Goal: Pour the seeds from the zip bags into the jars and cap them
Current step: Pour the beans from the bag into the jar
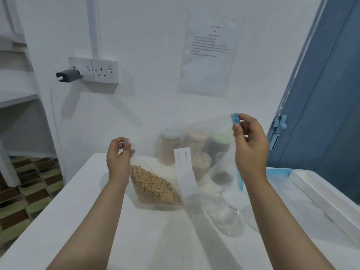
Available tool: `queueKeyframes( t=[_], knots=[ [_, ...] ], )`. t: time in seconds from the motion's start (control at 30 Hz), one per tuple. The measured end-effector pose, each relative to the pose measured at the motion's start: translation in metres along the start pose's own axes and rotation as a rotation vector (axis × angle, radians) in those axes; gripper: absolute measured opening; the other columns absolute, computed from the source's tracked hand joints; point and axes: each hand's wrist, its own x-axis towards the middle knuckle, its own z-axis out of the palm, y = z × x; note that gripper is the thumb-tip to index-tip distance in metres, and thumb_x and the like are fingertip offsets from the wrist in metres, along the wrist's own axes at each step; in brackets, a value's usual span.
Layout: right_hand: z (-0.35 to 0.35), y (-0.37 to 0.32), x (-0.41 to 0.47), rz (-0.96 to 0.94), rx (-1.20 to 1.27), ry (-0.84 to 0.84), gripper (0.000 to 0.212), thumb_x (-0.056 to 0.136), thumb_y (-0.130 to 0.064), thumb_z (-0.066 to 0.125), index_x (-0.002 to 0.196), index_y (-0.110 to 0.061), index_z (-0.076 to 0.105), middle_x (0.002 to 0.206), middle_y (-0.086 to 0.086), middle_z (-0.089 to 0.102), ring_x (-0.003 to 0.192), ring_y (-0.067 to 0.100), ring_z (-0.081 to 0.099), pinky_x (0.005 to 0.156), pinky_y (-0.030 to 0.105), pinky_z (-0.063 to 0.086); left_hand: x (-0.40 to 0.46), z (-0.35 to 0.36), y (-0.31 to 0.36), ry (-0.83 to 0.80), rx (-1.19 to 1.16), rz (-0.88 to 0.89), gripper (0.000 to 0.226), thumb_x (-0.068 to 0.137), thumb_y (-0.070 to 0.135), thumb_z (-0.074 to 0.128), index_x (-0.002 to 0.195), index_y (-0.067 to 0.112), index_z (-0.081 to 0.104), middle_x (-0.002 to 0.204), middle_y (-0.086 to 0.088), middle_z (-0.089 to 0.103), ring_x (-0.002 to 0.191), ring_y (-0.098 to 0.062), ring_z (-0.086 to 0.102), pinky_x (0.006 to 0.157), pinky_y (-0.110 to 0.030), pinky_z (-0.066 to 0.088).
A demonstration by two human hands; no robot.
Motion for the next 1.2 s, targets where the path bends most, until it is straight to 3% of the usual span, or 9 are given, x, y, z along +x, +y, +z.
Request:
queueKeyframes(
  t=[0.17,0.33,0.67,0.83,1.03,1.2],
  knots=[
    [0.003,-0.009,0.019,-0.023,0.029,0.055,0.023,0.100,-0.019,0.057,0.109,-0.040,0.062,0.092,-0.012,0.063,0.086,0.009,0.060,0.080,0.037,0.055,0.016,0.015,0.022,0.011,-0.016,0.061,0.017,0.100,0.016,0.058,0.089,0.029,0.057,0.086,0.010,0.054,0.063,-0.001,0.061,0.073,-0.013,0.052],
    [0.002,-0.015,0.032,-0.010,0.083,0.101,0.029,0.099,-0.019,0.058,0.102,-0.048,0.061,0.088,-0.016,0.062,0.085,0.008,0.059,0.082,0.037,0.055,0.032,0.027,0.043,0.009,-0.045,0.114,0.018,0.100,0.015,0.059,0.090,0.030,0.056,0.086,0.010,0.054,0.063,-0.001,0.060,0.075,-0.017,0.052],
    [0.001,-0.012,0.040,0.076,0.157,0.156,0.023,0.099,-0.018,0.058,0.103,-0.041,0.060,0.089,-0.009,0.061,0.084,0.012,0.059,0.072,0.026,0.051,0.040,0.050,0.072,0.000,-0.075,0.166,0.017,0.102,0.017,0.054,0.090,0.030,0.054,0.088,0.011,0.053,0.059,0.006,0.054,0.073,-0.018,0.050],
    [-0.002,-0.008,0.041,0.096,0.176,0.198,0.018,0.100,-0.015,0.057,0.110,-0.030,0.060,0.087,-0.008,0.060,0.081,0.011,0.059,0.068,0.019,0.050,0.041,0.058,0.080,-0.021,-0.077,0.177,0.012,0.102,0.021,0.054,0.092,0.027,0.055,0.089,0.009,0.053,0.062,0.003,0.051,0.072,-0.017,0.049],
    [-0.005,-0.003,0.040,0.109,0.179,0.200,0.015,0.101,-0.017,0.056,0.111,-0.028,0.059,0.088,-0.006,0.059,0.079,0.006,0.058,0.069,0.018,0.051,0.038,0.067,0.084,-0.030,-0.062,0.184,0.010,0.102,0.021,0.054,0.094,0.026,0.054,0.090,0.012,0.054,0.061,0.006,0.053,0.074,-0.017,0.051],
    [-0.008,0.009,0.043,0.169,0.168,0.198,0.015,0.102,-0.017,0.054,0.113,-0.027,0.059,0.090,-0.007,0.061,0.081,0.006,0.059,0.070,0.019,0.051,0.035,0.076,0.087,-0.049,-0.035,0.201,0.018,0.102,0.020,0.053,0.088,0.033,0.053,0.088,0.012,0.054,0.066,-0.008,0.050,0.071,-0.021,0.047]
  ],
)
